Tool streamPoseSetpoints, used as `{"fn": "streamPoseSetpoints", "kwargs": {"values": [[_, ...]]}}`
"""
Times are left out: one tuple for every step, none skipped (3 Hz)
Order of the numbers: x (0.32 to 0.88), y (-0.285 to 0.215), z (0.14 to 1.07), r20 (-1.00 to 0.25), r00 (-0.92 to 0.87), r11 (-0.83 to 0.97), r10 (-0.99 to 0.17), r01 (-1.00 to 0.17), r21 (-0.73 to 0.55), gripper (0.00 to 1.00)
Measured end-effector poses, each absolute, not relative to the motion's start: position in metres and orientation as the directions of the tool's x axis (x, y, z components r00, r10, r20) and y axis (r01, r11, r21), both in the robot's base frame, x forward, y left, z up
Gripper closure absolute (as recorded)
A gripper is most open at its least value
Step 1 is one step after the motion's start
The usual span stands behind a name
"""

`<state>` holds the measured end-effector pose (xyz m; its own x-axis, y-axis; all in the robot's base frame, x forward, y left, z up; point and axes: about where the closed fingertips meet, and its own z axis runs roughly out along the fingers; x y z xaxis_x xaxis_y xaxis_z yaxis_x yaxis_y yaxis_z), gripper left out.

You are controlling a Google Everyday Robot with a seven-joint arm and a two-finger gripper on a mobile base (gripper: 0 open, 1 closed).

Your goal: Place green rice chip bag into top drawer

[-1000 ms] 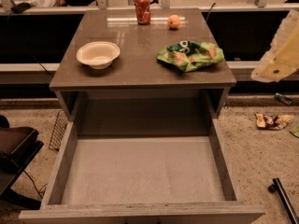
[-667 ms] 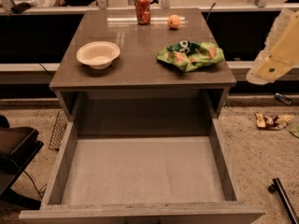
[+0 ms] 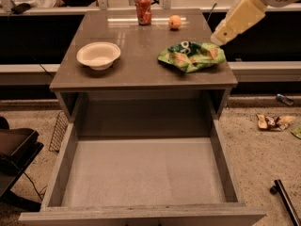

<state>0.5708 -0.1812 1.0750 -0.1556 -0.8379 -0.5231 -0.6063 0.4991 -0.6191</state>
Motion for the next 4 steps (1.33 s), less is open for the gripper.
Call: {"fn": "streamPoseSetpoints", "kwargs": {"values": [[0.631,-0.188,1.071,-0.58,-0.181,0.577,-0.794,-0.526,-0.625,0.0],[0.632,-0.187,1.072,-0.585,-0.183,0.583,-0.79,-0.521,-0.624,0.0],[0.644,-0.178,1.056,-0.619,-0.167,0.587,-0.767,-0.57,-0.574,0.0],[0.674,-0.153,1.019,-0.669,-0.156,0.585,-0.727,-0.65,-0.484,0.0]]}}
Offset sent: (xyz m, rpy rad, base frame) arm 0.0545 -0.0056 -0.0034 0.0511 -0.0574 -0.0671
